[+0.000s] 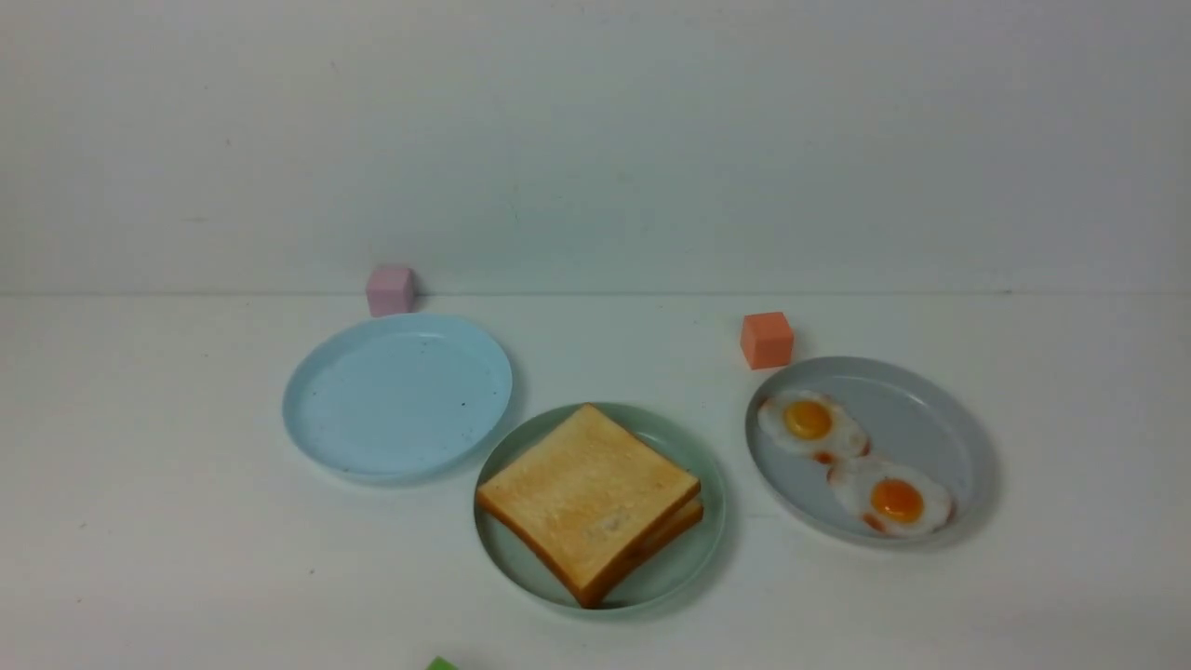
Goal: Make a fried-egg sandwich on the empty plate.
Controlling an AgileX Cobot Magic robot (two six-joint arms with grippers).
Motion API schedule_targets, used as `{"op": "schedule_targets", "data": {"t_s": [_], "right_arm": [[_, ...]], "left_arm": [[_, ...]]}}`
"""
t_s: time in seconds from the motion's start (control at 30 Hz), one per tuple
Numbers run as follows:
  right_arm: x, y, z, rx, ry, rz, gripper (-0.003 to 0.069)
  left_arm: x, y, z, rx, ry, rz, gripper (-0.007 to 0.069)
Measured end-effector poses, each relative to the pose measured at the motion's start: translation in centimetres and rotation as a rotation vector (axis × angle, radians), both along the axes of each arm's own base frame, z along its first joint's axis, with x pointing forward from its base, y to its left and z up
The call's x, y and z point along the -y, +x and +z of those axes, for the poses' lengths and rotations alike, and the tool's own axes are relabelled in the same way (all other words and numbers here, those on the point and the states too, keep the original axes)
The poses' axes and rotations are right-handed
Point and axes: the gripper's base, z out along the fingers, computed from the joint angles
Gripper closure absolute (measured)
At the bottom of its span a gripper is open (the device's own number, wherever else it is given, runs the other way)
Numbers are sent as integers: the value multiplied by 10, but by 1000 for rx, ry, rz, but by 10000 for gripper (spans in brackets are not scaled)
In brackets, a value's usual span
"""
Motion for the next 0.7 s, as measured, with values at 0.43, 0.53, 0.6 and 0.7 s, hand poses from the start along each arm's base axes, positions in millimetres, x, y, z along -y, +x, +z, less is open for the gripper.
{"op": "schedule_targets", "data": {"t_s": [0.43, 0.53, 0.6, 0.7], "right_arm": [[0, 0, 0, 0, 1, 0, 617], [0, 0, 0, 0, 1, 0, 612], [0, 0, 0, 0, 1, 0, 610], [0, 0, 0, 0, 1, 0, 606]], "left_arm": [[0, 0, 0, 0, -1, 0, 627], [0, 0, 0, 0, -1, 0, 625], [0, 0, 0, 0, -1, 0, 624], [0, 0, 0, 0, -1, 0, 620]]}}
